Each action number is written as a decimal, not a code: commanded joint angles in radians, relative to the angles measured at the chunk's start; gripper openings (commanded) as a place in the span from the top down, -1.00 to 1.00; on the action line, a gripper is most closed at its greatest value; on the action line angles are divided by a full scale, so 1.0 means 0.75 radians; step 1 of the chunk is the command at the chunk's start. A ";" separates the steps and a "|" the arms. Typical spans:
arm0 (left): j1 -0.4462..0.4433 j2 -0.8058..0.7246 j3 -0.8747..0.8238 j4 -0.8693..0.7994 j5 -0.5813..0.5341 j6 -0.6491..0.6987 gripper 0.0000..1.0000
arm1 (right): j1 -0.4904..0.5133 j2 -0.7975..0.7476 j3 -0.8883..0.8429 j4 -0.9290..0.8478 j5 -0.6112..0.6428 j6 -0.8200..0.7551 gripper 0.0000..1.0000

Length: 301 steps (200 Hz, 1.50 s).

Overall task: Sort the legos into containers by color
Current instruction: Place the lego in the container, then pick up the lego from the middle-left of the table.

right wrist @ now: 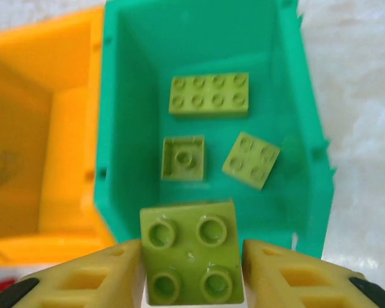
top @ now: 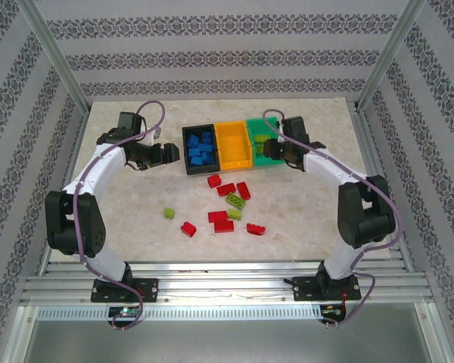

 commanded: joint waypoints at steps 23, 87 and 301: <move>0.018 -0.005 -0.016 0.027 0.003 -0.011 -0.71 | -0.041 0.144 0.184 -0.078 -0.183 0.030 -0.02; 0.017 -0.001 -0.013 0.029 0.016 -0.013 -0.72 | 0.081 0.019 -0.126 0.034 -0.178 0.007 -0.02; 0.016 -0.044 -0.057 -0.129 -0.132 -0.029 -0.70 | 0.320 -0.110 -0.468 0.405 -0.199 0.054 -0.04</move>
